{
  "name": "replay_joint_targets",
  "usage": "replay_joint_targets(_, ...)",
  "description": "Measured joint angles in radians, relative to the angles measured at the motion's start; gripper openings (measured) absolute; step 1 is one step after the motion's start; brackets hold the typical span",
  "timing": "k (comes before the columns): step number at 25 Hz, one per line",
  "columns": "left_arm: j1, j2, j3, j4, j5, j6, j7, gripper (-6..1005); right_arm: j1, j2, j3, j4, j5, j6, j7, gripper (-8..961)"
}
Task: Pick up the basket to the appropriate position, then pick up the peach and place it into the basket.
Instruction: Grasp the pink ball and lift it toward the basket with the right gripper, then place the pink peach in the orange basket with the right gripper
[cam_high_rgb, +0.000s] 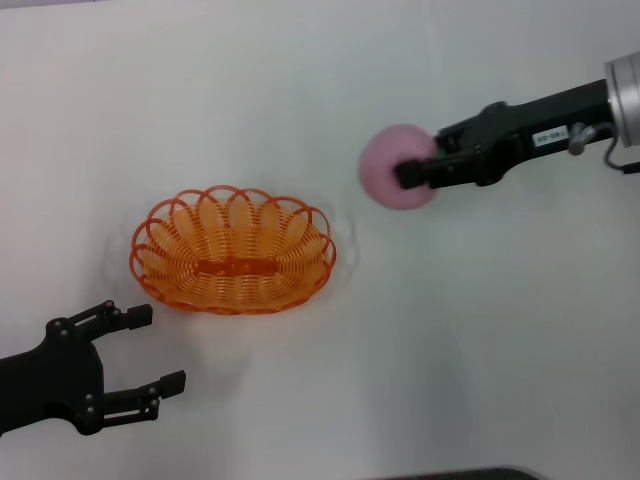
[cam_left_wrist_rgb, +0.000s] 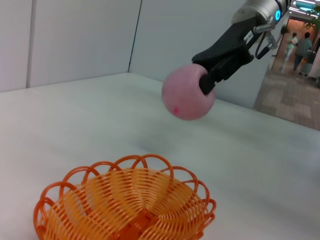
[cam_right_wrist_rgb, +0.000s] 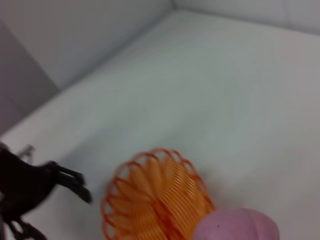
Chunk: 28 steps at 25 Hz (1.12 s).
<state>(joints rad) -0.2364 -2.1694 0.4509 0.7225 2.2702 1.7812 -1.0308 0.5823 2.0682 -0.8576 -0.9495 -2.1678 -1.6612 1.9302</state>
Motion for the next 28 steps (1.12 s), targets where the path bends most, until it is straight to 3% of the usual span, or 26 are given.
replay_joint_targets(4,-0.003,0.000,0.000,0.000,0.000,0.001,0.000,893,0.003,0.015,-0.001,0.067,0.068,0.003,-0.095,422)
replay_joint_targets(17,-0.019,0.002,0.000,0.000,0.000,0.003,-0.013,892,0.103,0.027,-0.023,0.378,0.125,0.092,-0.400,465)
replay_joint_targets(26,-0.024,0.002,0.000,0.000,0.000,0.006,-0.014,892,0.115,0.030,-0.035,0.452,0.128,0.209,-0.437,495)
replay_joint_targets(28,-0.024,0.002,0.000,0.000,0.000,0.007,-0.014,892,0.113,0.030,-0.035,0.457,0.136,0.211,-0.443,578)
